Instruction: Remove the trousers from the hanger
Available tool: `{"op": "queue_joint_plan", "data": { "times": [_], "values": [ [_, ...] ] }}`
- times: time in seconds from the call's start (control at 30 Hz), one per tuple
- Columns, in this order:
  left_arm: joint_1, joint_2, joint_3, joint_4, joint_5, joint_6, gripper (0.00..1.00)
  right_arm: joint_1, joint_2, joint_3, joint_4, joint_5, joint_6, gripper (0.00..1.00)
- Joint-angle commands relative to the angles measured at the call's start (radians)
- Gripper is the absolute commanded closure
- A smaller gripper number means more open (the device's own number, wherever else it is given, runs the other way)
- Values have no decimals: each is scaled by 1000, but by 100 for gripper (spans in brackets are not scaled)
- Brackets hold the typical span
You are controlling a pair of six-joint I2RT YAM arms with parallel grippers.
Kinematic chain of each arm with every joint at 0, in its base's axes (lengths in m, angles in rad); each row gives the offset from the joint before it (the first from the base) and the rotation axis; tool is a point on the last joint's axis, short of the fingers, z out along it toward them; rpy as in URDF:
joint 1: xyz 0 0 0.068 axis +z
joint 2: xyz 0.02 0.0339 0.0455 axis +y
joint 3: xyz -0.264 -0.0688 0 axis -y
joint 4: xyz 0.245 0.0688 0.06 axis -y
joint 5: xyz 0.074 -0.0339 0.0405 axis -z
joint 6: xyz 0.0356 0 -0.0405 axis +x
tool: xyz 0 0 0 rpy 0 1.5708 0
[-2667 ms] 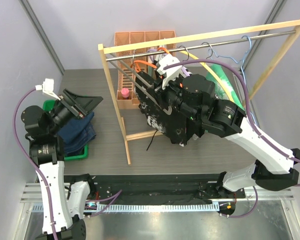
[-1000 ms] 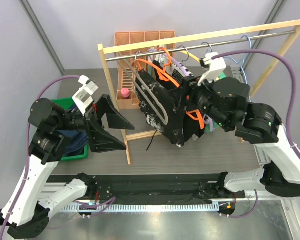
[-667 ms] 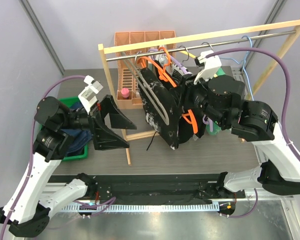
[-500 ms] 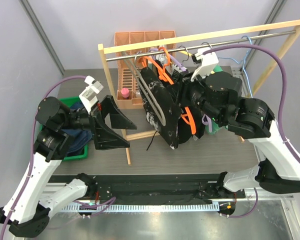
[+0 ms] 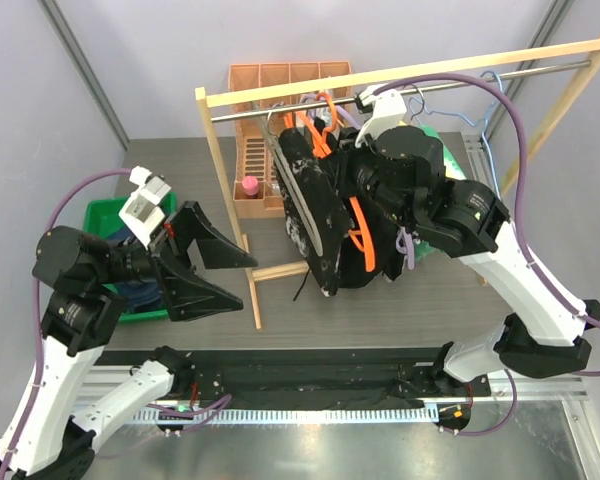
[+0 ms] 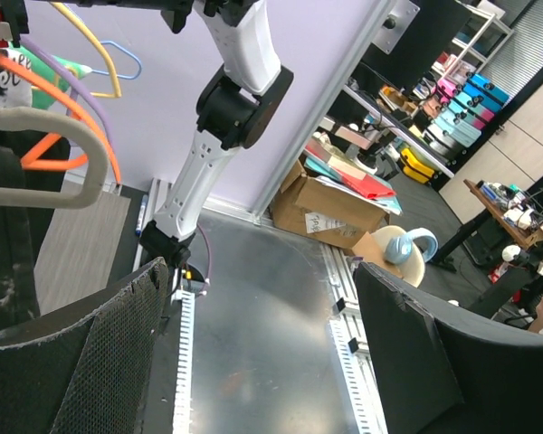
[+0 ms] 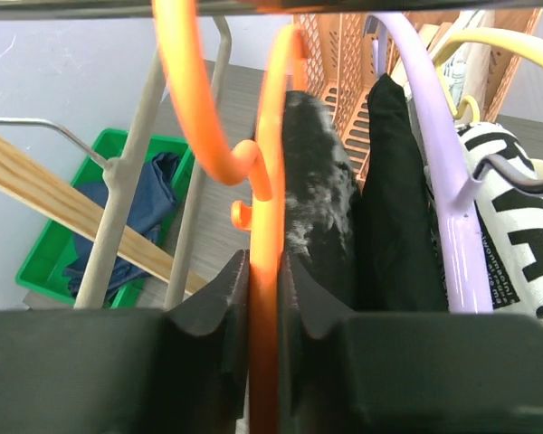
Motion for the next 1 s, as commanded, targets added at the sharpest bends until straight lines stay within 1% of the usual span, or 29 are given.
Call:
{"op": "queue_joint_plan", "data": {
  "times": [0.0,0.03,0.07,0.1,0.3,0.33,0.4,0.5,0.63,0.67,0.7,0.83,0.97],
  "values": [
    [-3,18,-1,7,-32,-17,16,-13,-31,-31,124,-13,-6,87],
    [-3,21,-1,5,-32,-14,16,-16,-53,-51,144,-13,-10,91],
    [-4,22,-2,5,-33,-11,15,-19,-67,-104,191,-14,-21,98],
    [-4,25,-1,2,-33,-7,16,-20,-83,-132,218,-13,-26,99],
    [-4,41,-2,-19,-35,5,16,-33,-187,-329,443,-22,-63,99],
    [-4,44,-1,-21,-42,9,16,-33,-219,-359,525,-26,-72,99],
    [-4,47,1,-24,-56,14,16,-33,-248,-445,600,-27,-99,99],
    [-3,61,25,-42,-73,32,16,-33,-290,-539,776,-54,-154,99],
    [-3,87,64,-97,-98,91,16,-33,-328,-661,948,-85,-230,99],
    [-3,100,71,-113,-101,101,16,-33,-336,-679,980,-83,-243,99],
    [-4,105,82,-133,-105,106,16,-33,-340,-697,1047,-82,-265,99],
    [-3,130,96,-165,-119,137,16,-33,-351,-769,1172,-92,-305,99],
    [-4,157,125,-203,-145,190,16,-33,-348,-821,1298,-135,-372,99]
  ]
}}
